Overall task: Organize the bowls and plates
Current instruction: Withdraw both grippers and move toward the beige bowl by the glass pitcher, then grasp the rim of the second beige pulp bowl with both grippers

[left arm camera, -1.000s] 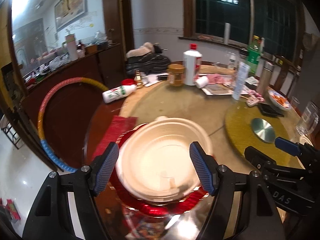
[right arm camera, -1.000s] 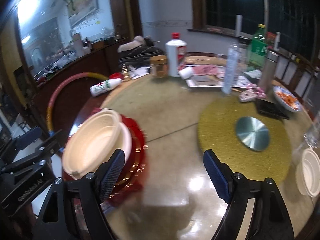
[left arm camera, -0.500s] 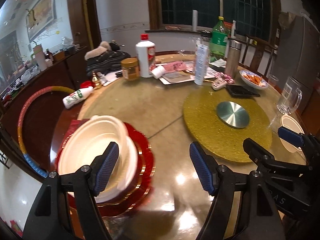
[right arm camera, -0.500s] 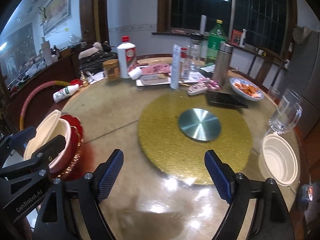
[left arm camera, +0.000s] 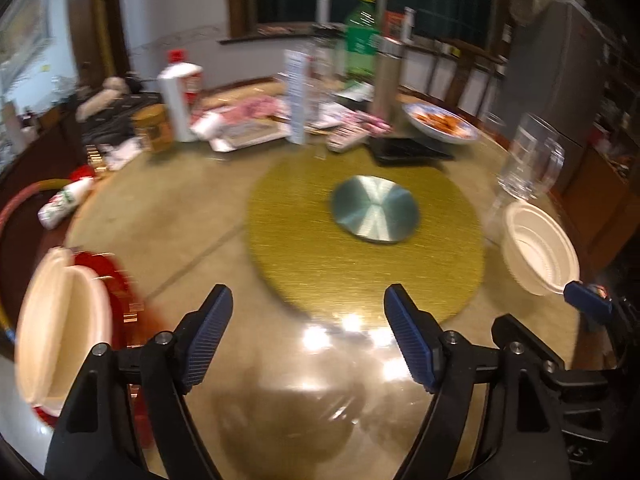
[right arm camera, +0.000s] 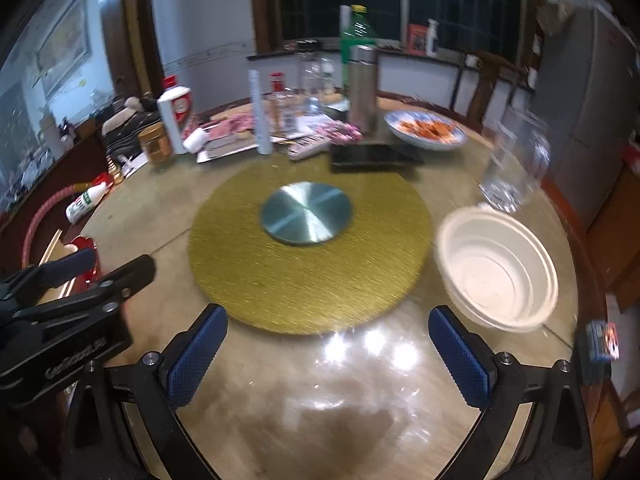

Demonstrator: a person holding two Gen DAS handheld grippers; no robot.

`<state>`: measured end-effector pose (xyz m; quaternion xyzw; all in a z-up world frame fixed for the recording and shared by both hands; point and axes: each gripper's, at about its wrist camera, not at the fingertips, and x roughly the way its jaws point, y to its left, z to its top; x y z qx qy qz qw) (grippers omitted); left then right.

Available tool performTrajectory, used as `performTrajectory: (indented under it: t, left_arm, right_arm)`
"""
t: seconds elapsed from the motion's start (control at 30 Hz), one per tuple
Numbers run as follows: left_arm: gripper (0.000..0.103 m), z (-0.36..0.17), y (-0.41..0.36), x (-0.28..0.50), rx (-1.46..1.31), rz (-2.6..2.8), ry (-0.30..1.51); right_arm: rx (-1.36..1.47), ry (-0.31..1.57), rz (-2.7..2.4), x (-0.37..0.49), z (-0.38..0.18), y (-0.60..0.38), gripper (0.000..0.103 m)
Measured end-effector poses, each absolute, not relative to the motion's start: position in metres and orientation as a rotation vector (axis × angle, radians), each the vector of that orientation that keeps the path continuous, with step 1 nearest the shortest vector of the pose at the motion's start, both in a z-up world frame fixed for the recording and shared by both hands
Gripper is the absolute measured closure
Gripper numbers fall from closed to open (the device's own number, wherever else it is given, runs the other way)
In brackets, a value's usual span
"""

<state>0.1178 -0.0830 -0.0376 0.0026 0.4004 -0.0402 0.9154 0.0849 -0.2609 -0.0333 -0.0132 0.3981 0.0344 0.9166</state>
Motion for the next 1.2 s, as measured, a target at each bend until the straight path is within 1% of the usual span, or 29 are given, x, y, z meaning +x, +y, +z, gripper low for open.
performTrajectory:
  t: [0.1,0.33,0.47,0.5,0.57,0.6,0.63,0.67,0.7,0.73,0.83,0.9,0.93,1.0,1.03,1.07,1.1,1.13,1.17,1.2]
  left_arm:
    - [0.025,-0.041,-0.114,0.130,-0.013,-0.163,0.847]
    - [0.025,-0.053,-0.189,0.159,-0.069,-0.308,0.909]
    - [0.025,-0.054,-0.230,0.173,-0.063,-0.344,0.915]
    - [0.025,-0.054,-0.239,0.176,-0.059,-0.350,0.917]
    - [0.025,-0.058,-0.254,0.182,-0.047,-0.350,0.923]
    - [0.025,-0.061,-0.259,0.186,-0.046,-0.347,0.931]
    - [0.025,-0.064,-0.263,0.189,-0.048,-0.345,0.941]
    - [0.025,-0.068,-0.268,0.192,-0.048,-0.342,0.953]
    - [0.025,-0.071,-0.271,0.194,-0.043,-0.337,0.960]
    - [0.025,-0.074,-0.274,0.197,-0.035,-0.328,0.966]
    - [0.034,-0.082,-0.281,0.201,-0.008,-0.299,0.976]
    - [0.046,-0.088,-0.285,0.205,0.003,-0.289,0.992]
    - [0.050,-0.092,-0.288,0.207,0.020,-0.281,1.005]
    - [0.070,-0.098,-0.292,0.210,0.044,-0.275,1.025]
    - [0.073,-0.101,-0.293,0.211,0.056,-0.270,1.028]
    - [0.077,-0.101,-0.294,0.210,0.065,-0.274,1.023]
    - [0.084,-0.100,-0.296,0.208,0.084,-0.278,1.014]
    - [0.088,-0.099,-0.298,0.206,0.099,-0.286,1.013]
    - [0.088,-0.098,-0.299,0.203,0.112,-0.286,1.010]
    - [0.088,-0.095,-0.298,0.200,0.123,-0.284,0.997]
  right_arm:
    - [0.070,0.842,0.063,0.082,-0.033,-0.304,0.002]
    - [0.407,0.859,0.018,0.084,-0.035,-0.426,0.002]
    - [0.573,0.881,-0.016,0.097,-0.049,-0.482,0.003]
    - [0.608,0.893,-0.023,0.101,-0.055,-0.493,0.005]
    - [0.645,0.914,-0.029,0.107,-0.065,-0.507,0.015]
    - [0.652,0.923,-0.032,0.110,-0.069,-0.512,0.018]
    - [0.664,0.931,-0.039,0.114,-0.073,-0.515,0.025]
    - [0.676,0.939,-0.045,0.118,-0.077,-0.518,0.030]
    - [0.684,0.947,-0.043,0.121,-0.081,-0.522,0.032]
    - [0.690,0.954,-0.042,0.127,-0.084,-0.521,0.036]
    - [0.685,0.952,-0.048,0.137,-0.088,-0.521,0.044]
    - [0.676,0.958,-0.057,0.142,-0.091,-0.520,0.049]
    - [0.672,0.962,-0.062,0.144,-0.092,-0.520,0.052]
    - [0.665,0.973,-0.072,0.148,-0.096,-0.520,0.061]
    - [0.663,0.979,-0.075,0.149,-0.098,-0.520,0.071]
    - [0.659,0.986,-0.078,0.150,-0.100,-0.520,0.077]
    - [0.661,0.986,-0.059,0.151,-0.102,-0.519,0.079]
    - [0.660,0.987,-0.049,0.151,-0.102,-0.517,0.082]
    - [0.645,0.986,-0.039,0.150,-0.100,-0.512,0.089]
    - [0.630,0.986,-0.037,0.149,-0.099,-0.509,0.089]
